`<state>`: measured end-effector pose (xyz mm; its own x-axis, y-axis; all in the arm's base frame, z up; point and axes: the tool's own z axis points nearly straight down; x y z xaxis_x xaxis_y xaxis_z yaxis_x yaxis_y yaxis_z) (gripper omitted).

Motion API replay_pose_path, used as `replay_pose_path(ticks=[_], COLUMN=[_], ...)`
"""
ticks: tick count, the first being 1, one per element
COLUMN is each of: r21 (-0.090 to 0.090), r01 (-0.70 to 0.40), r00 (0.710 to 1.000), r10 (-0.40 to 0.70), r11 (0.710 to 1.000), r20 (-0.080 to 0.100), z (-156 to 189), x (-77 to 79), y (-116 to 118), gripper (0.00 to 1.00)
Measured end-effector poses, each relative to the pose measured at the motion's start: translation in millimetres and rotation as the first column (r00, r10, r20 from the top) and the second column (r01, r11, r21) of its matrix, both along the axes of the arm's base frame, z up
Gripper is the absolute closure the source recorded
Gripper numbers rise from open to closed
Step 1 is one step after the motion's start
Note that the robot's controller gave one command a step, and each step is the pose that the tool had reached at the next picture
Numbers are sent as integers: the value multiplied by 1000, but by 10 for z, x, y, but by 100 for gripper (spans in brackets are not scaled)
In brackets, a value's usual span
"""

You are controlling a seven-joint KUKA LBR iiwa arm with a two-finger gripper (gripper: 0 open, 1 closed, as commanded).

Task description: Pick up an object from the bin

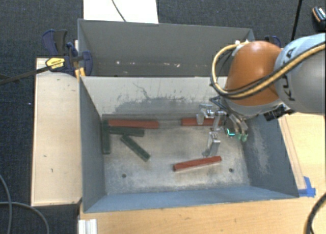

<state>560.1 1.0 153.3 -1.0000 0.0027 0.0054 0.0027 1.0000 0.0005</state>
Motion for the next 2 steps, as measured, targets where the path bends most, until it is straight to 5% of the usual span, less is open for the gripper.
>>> replay_pose_path(ticks=[1,2], r21=[1,0], r01=[-163,-163], r00=[987,987], r10=[163,163], r11=[987,987], r20=[-1,7], z=[-863,-829], x=[-484,-455], y=[-68,-67], gripper=[0,100])
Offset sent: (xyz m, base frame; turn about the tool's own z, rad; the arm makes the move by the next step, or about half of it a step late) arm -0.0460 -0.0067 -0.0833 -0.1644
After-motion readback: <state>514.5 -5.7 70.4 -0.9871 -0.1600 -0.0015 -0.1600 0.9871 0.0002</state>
